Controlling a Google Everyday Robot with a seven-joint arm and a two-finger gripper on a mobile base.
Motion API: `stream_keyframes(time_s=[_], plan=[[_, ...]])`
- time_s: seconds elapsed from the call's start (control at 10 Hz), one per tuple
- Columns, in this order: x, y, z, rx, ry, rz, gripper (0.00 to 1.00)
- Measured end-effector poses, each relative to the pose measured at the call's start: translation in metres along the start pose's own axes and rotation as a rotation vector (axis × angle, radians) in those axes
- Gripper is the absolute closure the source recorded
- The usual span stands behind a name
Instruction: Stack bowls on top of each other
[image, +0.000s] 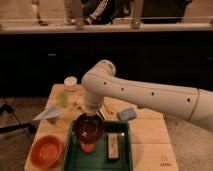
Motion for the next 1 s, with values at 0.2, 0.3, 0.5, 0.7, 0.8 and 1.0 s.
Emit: stream_keyframes(time_s=[0.2,0.3,0.5,0.7,0.8,1.0], plan=[[-0.0162,0.0007,0.0049,-0.008,-0.011,-0.028,1.0],[-0.0135,-0.0004,0.0049,-0.005,-0.005,-0.029,1.0],[-0.0135,-0.0004,0.0047,-0.005,-0.006,-0.029,1.0],[-0.0132,-0.0003,0.0046,-0.005,-0.006,-0.028,1.0],[-0.0132,-0.0003,0.0046,-0.005,-0.006,-0.028,1.0],[-0.0153,0.0001,0.0048,-0.007,-0.009,-0.03,1.0]])
